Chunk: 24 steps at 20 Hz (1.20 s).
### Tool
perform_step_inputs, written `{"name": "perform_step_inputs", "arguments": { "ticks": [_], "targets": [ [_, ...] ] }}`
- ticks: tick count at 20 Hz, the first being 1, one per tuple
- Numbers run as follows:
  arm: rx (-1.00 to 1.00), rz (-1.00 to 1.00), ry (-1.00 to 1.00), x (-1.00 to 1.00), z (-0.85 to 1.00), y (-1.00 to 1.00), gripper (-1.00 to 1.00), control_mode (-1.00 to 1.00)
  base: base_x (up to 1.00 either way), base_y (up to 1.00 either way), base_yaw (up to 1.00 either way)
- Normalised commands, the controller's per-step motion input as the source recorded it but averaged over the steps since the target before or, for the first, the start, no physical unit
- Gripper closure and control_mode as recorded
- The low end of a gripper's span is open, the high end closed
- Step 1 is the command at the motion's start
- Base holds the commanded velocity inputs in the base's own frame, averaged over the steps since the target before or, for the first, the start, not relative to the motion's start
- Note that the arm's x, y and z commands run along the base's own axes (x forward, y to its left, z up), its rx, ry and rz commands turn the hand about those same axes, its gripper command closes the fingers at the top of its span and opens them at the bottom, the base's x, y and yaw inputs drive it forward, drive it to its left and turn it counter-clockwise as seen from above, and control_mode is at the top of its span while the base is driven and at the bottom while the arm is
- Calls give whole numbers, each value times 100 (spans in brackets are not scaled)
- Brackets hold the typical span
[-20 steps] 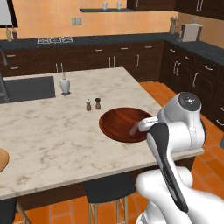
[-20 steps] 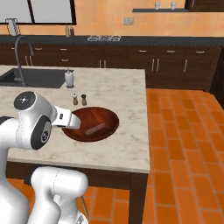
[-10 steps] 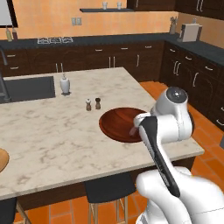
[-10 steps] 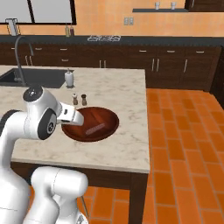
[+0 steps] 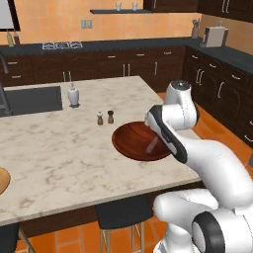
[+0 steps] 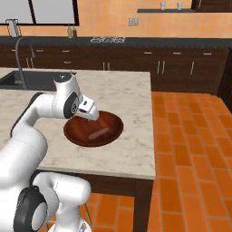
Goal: Place one bun and one sausage from the bowl on each plate.
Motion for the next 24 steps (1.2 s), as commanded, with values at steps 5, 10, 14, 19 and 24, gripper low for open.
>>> {"name": "perform_step_inputs", "arguments": {
  "ticks": [5,10,14,19,24],
  "targets": [
    [5,-3,14,51,-69,2,-100,-100,0,0,0],
    [-3,-5,13,27,-78,1,-100,-100,0,0,0],
    [0,-1,10,21,-78,0,-100,-100,0,0,0],
    [0,0,6,32,-45,0,-100,-100,0,0,0],
    [-1,0,8,40,-36,0,-100,-100,0,0,0]
  ]
}}
